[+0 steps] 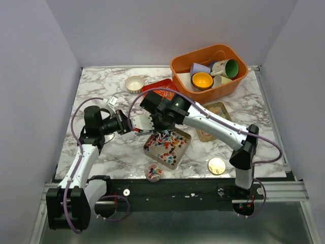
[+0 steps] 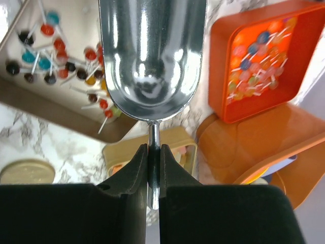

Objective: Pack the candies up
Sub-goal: Place the fake candies in the packing bottle, then scoop the fake candies from the storage box.

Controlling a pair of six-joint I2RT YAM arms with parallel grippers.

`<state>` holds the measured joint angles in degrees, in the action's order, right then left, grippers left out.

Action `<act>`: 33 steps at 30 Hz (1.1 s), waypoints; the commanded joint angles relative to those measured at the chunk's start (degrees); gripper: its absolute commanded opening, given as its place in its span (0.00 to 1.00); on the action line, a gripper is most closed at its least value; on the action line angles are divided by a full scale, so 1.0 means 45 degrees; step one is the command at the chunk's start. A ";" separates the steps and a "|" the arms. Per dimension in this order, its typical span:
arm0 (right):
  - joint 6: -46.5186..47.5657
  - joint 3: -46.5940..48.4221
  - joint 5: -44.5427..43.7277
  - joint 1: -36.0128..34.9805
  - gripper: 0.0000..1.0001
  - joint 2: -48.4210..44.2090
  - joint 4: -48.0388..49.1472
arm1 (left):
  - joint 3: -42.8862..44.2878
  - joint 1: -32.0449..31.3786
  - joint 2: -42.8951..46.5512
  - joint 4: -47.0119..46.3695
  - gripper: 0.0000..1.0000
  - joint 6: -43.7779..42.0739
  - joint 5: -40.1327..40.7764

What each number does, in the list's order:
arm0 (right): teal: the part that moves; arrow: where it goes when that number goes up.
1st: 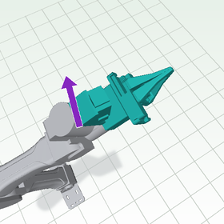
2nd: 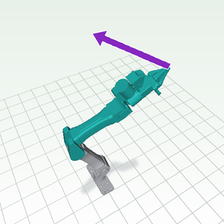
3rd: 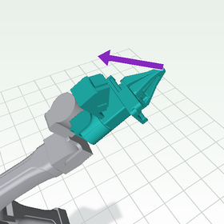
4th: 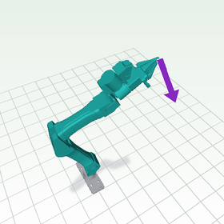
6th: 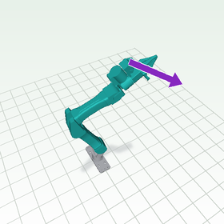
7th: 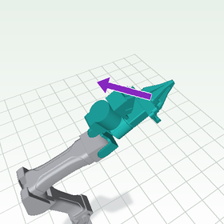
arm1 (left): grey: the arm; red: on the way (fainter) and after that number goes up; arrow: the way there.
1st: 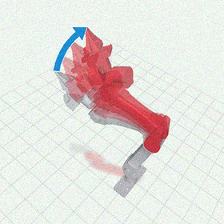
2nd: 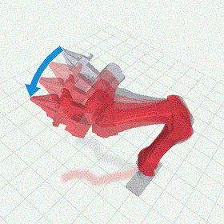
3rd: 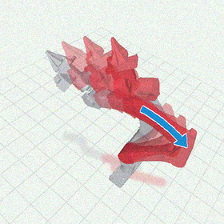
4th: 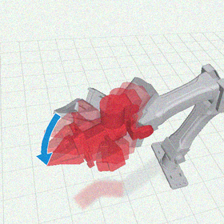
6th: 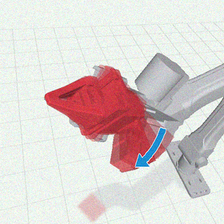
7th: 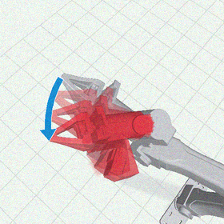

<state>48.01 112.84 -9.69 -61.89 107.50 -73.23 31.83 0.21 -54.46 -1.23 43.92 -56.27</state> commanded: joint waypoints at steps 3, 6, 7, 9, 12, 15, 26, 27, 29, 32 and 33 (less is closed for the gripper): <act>-0.0570 0.2776 0.1021 -0.0075 0.01 0.0798 0.0413 | 0.0756 -0.0631 -0.1295 0.0253 0.00 -0.0442 -0.0057; -0.0668 0.2796 0.1390 -0.0075 0.01 0.0311 0.0843 | 0.1050 -0.0632 -0.1784 0.0762 0.00 -0.0931 0.0102; -0.0688 0.2816 0.1470 -0.0075 0.01 0.0213 0.0825 | 0.1109 -0.0632 -0.1863 0.0782 0.00 -0.0990 0.0180; -0.0669 0.2544 0.1529 -0.0075 0.01 -0.0022 0.0630 | 0.1265 -0.0632 -0.2078 0.0724 0.00 -0.0991 0.0180; -0.0513 0.1082 0.1510 0.0061 0.01 -0.0624 0.0395 | 0.1810 -0.0632 -0.2176 0.0723 0.08 -0.0952 0.0064; -0.0123 -0.1506 0.1393 0.0431 0.01 -0.1405 0.0181 | 0.2845 -0.0593 -0.1864 0.1502 0.41 -0.1669 0.0082; -0.0023 -0.5524 -0.0813 0.0960 0.01 -0.2231 0.0337 | 0.1057 -0.0593 -0.0809 0.4046 0.56 -0.2301 0.3851; -0.0063 -0.5466 -0.1124 0.0941 0.01 -0.2171 0.0336 | 0.0761 -0.0593 -0.0731 0.3947 0.59 -0.2164 0.3910; -0.0160 -0.5175 -0.1458 0.0960 0.01 -0.1880 0.0123 | 0.0020 -0.0593 -0.0673 0.3675 0.59 -0.1716 0.4008; -0.0492 -0.4705 -0.1830 0.0941 0.01 -0.1547 -0.0327 | -0.0646 -0.0612 -0.0536 0.3148 0.59 -0.1189 0.3911; -0.0531 -0.4723 -0.2082 0.0960 0.01 -0.1411 -0.0347 | -0.0745 -0.0613 -0.0535 0.3049 0.59 -0.1070 0.3892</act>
<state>47.97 88.64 -13.65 -57.41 98.70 -72.23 31.20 -2.37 -57.98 14.66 35.44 -40.75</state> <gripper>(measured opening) 0.173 0.589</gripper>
